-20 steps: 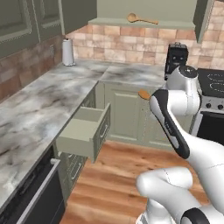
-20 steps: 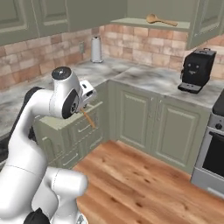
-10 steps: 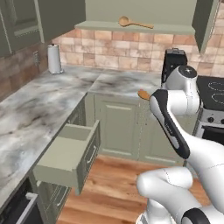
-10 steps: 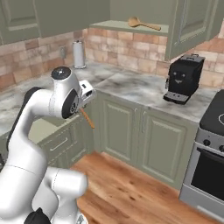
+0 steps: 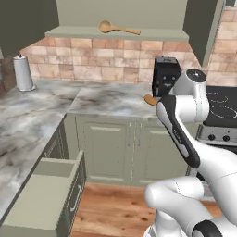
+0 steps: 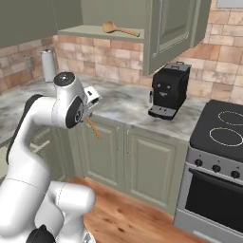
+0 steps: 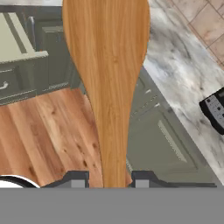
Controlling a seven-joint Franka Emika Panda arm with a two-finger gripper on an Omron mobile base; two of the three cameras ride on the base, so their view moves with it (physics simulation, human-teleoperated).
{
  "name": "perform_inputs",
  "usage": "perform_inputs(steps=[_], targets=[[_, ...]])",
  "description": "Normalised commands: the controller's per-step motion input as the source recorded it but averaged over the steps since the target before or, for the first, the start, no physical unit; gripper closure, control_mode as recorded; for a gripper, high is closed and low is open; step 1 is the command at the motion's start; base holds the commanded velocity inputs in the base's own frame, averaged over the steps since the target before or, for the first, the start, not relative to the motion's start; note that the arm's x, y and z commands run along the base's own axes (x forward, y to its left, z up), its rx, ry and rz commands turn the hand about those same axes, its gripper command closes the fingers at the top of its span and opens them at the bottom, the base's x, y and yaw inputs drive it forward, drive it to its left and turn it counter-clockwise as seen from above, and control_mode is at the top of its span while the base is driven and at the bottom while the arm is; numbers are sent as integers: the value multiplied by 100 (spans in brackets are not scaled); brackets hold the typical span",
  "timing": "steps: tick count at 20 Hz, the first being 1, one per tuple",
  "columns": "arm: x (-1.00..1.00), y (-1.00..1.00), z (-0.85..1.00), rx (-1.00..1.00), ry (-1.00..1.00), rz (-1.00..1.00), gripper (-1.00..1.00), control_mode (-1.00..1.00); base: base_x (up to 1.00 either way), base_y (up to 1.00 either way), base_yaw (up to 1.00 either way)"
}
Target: Organize the utensils by type. Pick up the wooden spoons from the counter and place them in the open cabinet. Then pick up the metallic utensils from the counter and place them in the open drawer.
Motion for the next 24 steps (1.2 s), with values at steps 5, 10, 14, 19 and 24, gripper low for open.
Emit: perform_inputs(steps=[5,10,14,19,24], targets=[[0,0,0,0,0,0,100,100,65,10,-5],[0,0,0,0,0,0,100,100,60,6,0],[0,0,0,0,0,0,100,100,60,7,0],[0,0,0,0,0,0,100,100,49,36,-3],[0,0,0,0,0,0,100,100,46,45,-8]])
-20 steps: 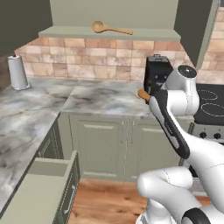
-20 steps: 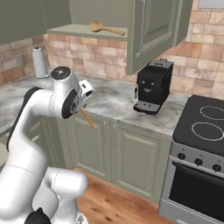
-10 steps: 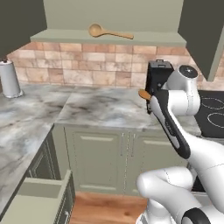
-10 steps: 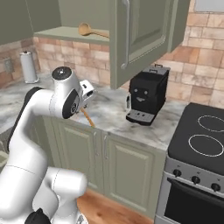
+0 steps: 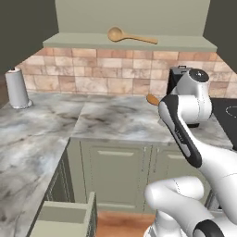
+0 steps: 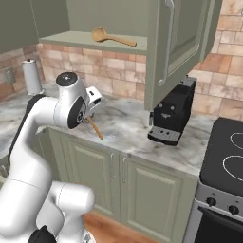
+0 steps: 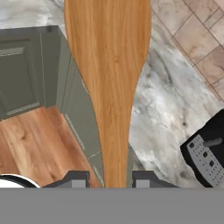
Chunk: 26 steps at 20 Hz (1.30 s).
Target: Organize the utensils by type. Pick up the wooden spoons from the counter and place them in the open cabinet. Then pick up the metallic utensils from the counter and place them in the open drawer.
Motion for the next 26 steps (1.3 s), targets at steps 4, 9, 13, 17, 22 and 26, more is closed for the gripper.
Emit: perform_inputs(steps=[4,9,13,17,22,26], targets=[[0,0,0,0,0,0,100,100,59,22,-12],[0,0,0,0,0,0,100,100,59,6,-14],[0,0,0,0,0,0,100,100,48,3,-9],[0,0,0,0,0,0,100,100,39,11,-5],[0,0,0,0,0,0,100,100,37,6,-2],[0,0,0,0,0,0,100,100,5,0,-1]])
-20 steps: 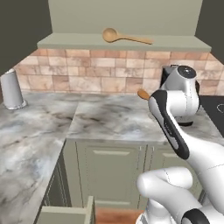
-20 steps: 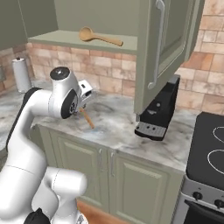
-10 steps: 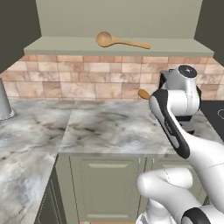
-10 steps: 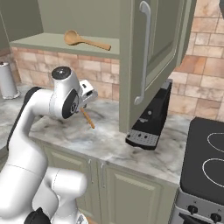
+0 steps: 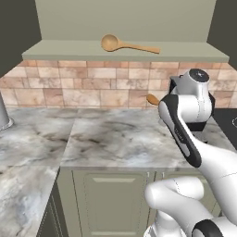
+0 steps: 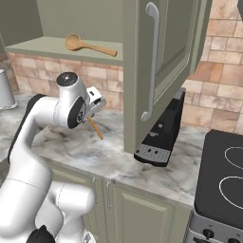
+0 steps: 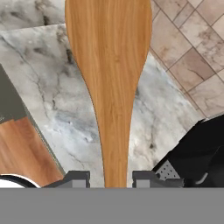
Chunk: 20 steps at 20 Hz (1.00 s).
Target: Organize the utensils by type. Pick up the wooden spoons from the counter and place them in the open cabinet. Then pick up the metallic utensils from the counter and place them in the open drawer.
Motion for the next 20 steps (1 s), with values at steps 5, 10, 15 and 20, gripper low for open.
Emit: perform_inputs(steps=[5,10,15,20], targets=[[0,0,0,0,0,0,100,100,0,0,0],[0,0,0,0,0,0,100,100,-1,1,0],[-10,0,16,-1,-14,3,100,-100,-4,4,0],[-18,0,49,-3,-32,14,100,-100,0,0,0]])
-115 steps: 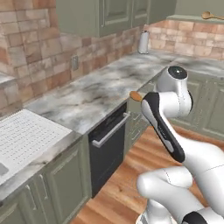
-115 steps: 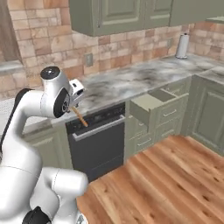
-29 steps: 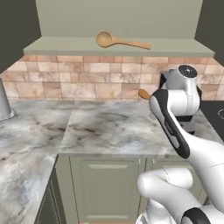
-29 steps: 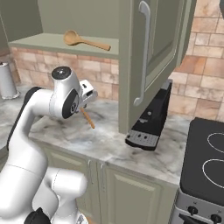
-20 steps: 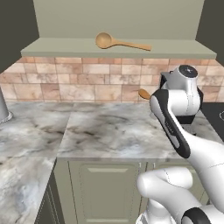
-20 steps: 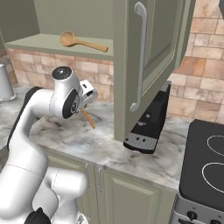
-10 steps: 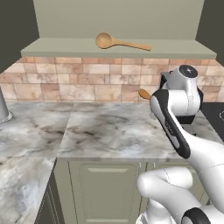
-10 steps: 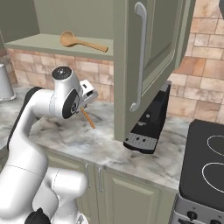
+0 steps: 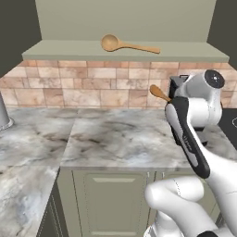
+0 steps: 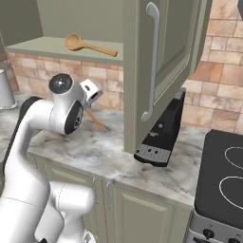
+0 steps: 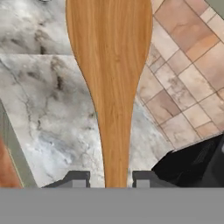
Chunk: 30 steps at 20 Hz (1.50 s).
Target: Organize the utensils by type. Pick up the wooden spoons from the counter and place them in the open cabinet. Then pick up the metallic utensils from the counter and place them in the open drawer.
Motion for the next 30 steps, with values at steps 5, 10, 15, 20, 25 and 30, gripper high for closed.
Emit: perform_inputs(steps=[5,10,15,20,25,30], targets=[[-3,3,63,-11,-25,6,100,-100,0,0,0],[0,5,71,-25,-14,0,100,-100,0,0,0],[-3,0,67,-25,-30,0,100,-100,0,0,0],[-6,-2,69,-15,-31,2,100,-100,0,0,0],[6,-5,53,-13,-10,0,100,-100,0,0,0],[11,-7,53,-10,12,0,100,-100,0,0,0]])
